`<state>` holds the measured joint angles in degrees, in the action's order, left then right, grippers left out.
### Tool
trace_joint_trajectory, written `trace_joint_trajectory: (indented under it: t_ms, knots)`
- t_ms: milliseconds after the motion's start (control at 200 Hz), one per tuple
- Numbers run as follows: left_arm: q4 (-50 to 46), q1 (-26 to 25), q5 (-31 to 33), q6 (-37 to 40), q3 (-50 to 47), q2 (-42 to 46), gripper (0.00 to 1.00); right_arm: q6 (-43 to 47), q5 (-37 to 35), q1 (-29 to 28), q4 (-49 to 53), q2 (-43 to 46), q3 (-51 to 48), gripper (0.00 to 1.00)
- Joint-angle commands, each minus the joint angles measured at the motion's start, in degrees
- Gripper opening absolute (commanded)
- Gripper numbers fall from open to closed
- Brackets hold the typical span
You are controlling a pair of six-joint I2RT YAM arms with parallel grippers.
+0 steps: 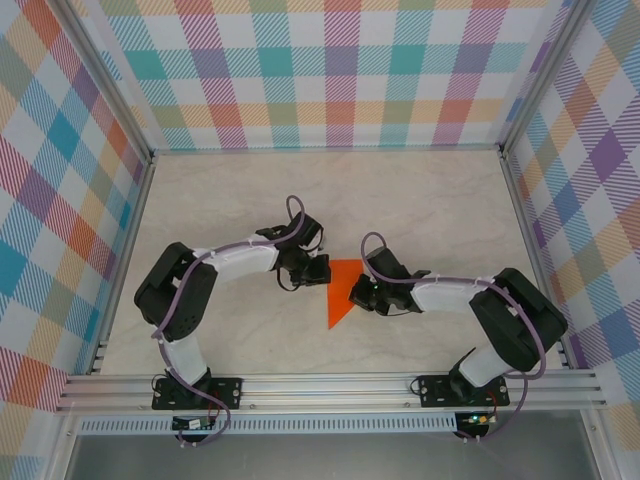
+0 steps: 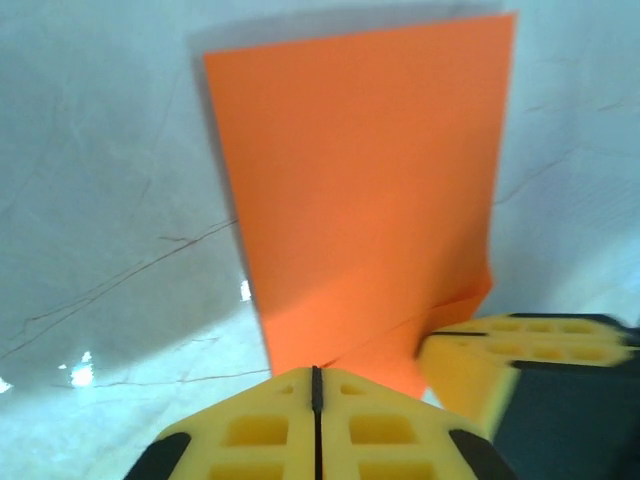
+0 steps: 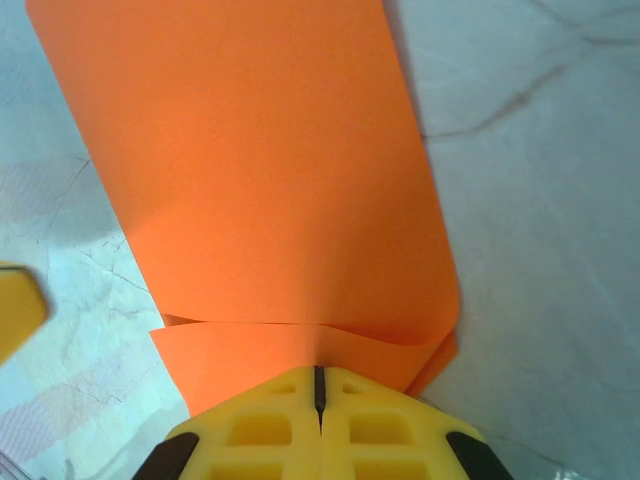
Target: Fold a paper plane with a square sheet of paper (pick it up from the middle)
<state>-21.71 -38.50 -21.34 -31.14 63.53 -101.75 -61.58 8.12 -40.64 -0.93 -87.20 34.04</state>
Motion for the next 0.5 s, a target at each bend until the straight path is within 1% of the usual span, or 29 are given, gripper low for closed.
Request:
trace_joint_trajectory:
  t_ms: [0, 60, 75, 230, 295, 390, 495]
  knots:
    - [2.4, -0.4, -0.4, -4.8, -2.1, 6.0, 0.10, -7.8, -1.8, -0.7, 5.2, 0.9, -2.1, 0.00]
    - [5.2, -1.0, -1.0, -8.6, -5.5, 8.2, 0.11, -9.4, -1.9, -0.9, 5.4, 1.1, -2.2, 0.00]
    - [7.4, -1.2, -1.2, -9.6, -6.4, 8.7, 0.11, -9.7, -1.9, -1.0, 5.5, 1.2, -2.3, 0.00]
    - [16.9, -4.1, -2.4, -18.9, -15.3, 13.4, 0.09, -11.5, -2.5, -1.0, 6.6, 1.6, -2.2, 0.00]
    - [19.1, -5.8, -2.9, -20.7, -17.3, 13.9, 0.08, -12.2, -2.8, -1.0, 6.9, 1.7, -2.3, 0.00]
    - [21.5, -8.2, -3.6, -22.5, -19.0, 12.6, 0.03, -12.4, -2.9, -1.0, 7.1, 1.6, -2.3, 0.00]
    - [22.4, -10.4, -3.7, -23.6, -19.8, 10.7, 0.01, -12.3, -3.2, -1.0, 7.4, 1.4, -2.1, 0.00]
